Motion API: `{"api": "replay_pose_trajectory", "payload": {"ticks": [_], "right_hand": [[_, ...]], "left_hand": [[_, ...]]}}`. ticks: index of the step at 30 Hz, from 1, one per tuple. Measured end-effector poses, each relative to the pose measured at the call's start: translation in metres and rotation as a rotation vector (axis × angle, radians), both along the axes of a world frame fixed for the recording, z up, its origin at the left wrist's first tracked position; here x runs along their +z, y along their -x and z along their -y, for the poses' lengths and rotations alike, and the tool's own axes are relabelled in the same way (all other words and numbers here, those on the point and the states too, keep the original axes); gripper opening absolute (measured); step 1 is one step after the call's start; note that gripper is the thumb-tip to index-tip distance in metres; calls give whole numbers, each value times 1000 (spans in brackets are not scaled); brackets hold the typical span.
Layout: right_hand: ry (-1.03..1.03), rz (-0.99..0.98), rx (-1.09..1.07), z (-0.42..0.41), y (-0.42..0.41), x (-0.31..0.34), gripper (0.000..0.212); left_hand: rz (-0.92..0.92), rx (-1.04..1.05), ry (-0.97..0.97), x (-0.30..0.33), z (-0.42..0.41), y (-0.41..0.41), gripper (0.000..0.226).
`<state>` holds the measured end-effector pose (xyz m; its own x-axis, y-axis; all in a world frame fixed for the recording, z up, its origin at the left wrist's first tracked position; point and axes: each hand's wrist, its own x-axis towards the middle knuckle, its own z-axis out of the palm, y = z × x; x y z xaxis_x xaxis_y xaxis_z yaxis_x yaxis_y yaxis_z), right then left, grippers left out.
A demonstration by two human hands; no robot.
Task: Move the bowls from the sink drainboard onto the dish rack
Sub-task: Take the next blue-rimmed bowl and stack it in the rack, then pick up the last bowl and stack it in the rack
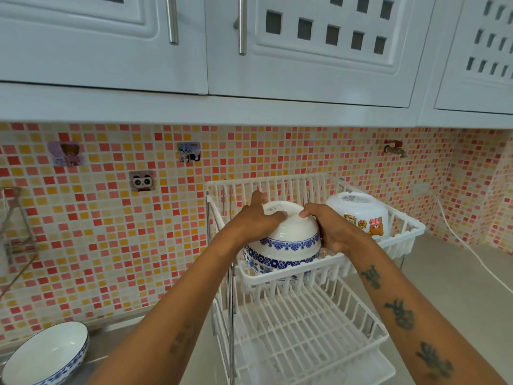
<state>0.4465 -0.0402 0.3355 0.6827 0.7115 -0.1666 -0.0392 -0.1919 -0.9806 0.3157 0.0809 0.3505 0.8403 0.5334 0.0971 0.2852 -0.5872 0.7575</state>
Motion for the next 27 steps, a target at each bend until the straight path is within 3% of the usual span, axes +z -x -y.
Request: {"api": "replay_pose_trajectory", "payload": {"ticks": [8,13,16,19,21,23,27], "right_hand": [[10,26,-18,-1,0,-1,41],[26,92,-34,1,12,4,24],[-53,305,-125,2,19,7,11],[-116,717,-331,9,23,10,27],[-251,893,-380,11,35,15,26],[-360,960,-370,4,55,25,21],[-540,923,-238,-28,114,46,20]], "left_hand": [[-35,-6,-33,-4,-2,-2,68],[48,9,-16,-3,3,2,69],[160,40,-21,0,7,10,71],[361,49,93,6,9,28,54],[485,87,205,10,6,47,36],[578,144,321,13,-2,71,21],[568,282,384,2,-32,124,21]]}}
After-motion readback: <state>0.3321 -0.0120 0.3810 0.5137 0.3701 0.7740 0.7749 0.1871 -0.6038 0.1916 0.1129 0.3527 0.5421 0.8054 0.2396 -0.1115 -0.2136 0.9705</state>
